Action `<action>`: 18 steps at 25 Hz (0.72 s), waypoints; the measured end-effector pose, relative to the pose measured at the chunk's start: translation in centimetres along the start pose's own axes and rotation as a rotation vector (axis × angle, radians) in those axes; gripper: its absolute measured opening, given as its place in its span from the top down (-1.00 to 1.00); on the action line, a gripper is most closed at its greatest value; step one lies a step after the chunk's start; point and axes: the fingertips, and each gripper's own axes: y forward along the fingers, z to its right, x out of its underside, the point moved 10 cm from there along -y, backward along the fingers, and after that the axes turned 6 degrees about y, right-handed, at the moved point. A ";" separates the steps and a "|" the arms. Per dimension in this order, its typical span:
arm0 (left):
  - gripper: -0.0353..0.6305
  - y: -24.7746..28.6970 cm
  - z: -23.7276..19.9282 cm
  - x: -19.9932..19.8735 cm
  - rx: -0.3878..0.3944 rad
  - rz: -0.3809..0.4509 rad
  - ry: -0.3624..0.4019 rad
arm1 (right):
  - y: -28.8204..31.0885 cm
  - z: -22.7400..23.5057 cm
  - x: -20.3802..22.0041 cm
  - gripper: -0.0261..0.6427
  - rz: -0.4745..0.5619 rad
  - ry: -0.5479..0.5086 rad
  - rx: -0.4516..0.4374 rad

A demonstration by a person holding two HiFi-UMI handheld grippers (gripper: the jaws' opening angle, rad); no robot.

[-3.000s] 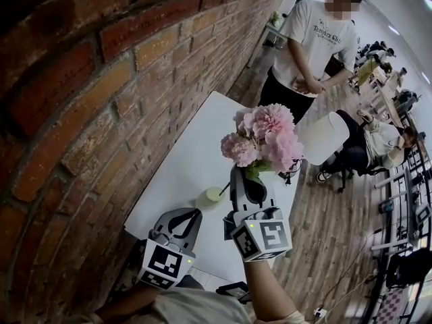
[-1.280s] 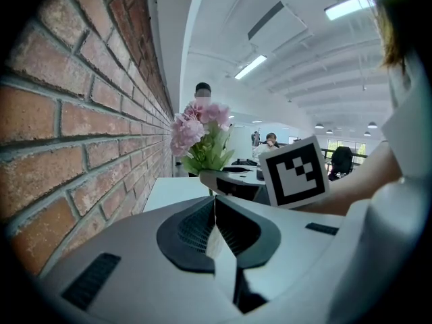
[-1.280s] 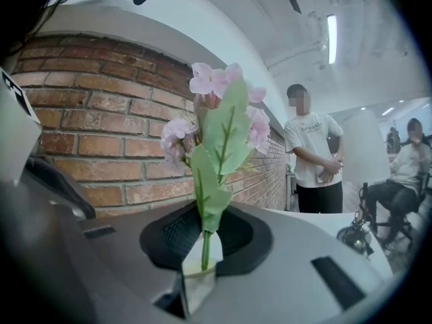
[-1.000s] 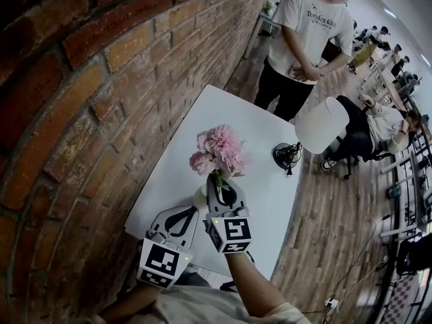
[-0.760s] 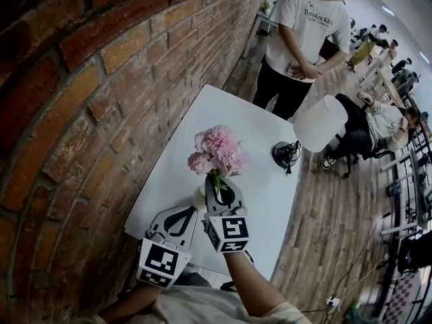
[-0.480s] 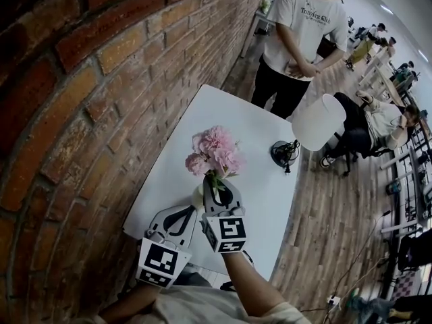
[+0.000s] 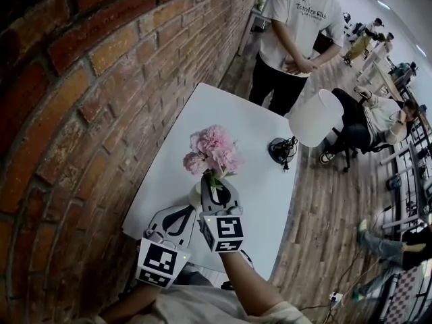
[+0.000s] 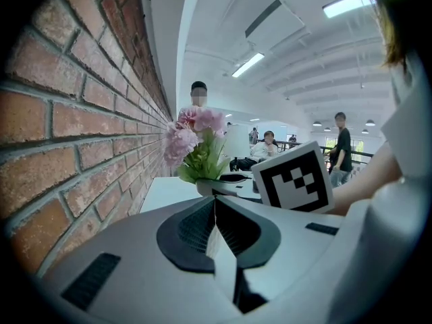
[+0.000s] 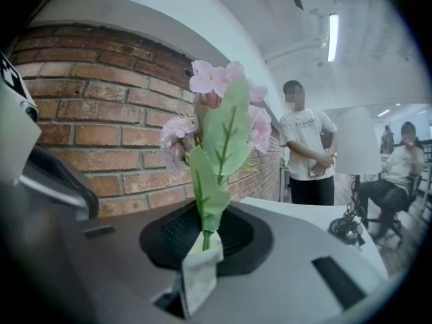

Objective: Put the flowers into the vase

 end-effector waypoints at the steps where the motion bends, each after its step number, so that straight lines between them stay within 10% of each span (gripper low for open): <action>1: 0.87 0.1 0.0 0.1 0.001 0.000 0.000 | 0.0 0.0 0.1 0.74 0.000 0.001 0.003; 18: 0.87 0.1 0.4 0.4 0.002 -0.001 -0.001 | -0.7 -0.1 0.3 0.71 0.019 0.017 -0.017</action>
